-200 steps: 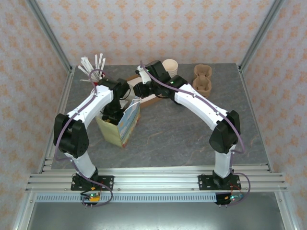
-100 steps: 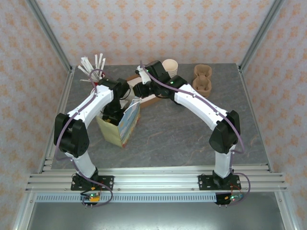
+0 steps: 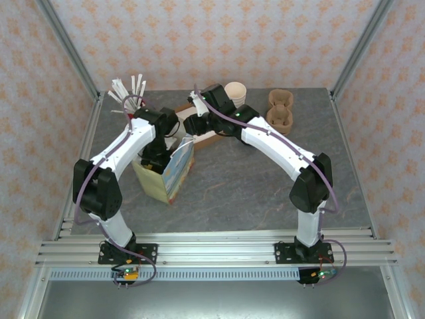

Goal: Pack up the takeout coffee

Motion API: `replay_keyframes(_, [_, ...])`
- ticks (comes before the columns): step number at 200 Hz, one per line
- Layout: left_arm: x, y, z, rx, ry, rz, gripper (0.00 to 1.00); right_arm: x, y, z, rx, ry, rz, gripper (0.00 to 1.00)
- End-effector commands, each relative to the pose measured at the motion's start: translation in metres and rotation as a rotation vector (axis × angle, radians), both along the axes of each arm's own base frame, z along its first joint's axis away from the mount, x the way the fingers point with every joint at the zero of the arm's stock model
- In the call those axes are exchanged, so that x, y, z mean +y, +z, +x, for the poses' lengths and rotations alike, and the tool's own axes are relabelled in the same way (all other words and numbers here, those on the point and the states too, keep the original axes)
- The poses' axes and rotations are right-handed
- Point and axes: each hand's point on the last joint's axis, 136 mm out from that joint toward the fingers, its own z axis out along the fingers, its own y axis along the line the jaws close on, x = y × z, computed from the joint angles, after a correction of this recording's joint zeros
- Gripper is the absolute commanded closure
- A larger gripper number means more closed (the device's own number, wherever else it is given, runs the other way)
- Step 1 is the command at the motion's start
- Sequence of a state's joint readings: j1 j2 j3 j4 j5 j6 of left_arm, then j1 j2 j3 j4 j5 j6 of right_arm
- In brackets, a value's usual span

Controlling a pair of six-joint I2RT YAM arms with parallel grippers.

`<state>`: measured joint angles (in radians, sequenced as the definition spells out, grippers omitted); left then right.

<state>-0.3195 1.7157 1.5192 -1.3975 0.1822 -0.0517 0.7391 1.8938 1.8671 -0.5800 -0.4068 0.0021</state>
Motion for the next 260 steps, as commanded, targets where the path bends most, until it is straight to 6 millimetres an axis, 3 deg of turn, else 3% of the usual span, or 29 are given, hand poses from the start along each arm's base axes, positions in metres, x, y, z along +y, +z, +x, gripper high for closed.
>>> replay_keyframes(1, [0.001, 0.02, 0.01, -0.091, 0.014, -0.023, 0.38, -0.002, -0.009, -0.005, 0.028, -0.003, -0.047, 0.64])
replay_keyframes(94, [0.0, 0.032, 0.005, -0.11, 0.012, -0.045, 0.17, 0.0, -0.008, -0.005, 0.029, 0.002, -0.045, 0.62])
replay_keyframes(260, [-0.003, 0.085, 0.009, -0.276, 0.023, -0.112, 0.1, -0.002, 0.001, -0.002, 0.019, -0.024, -0.034, 0.48])
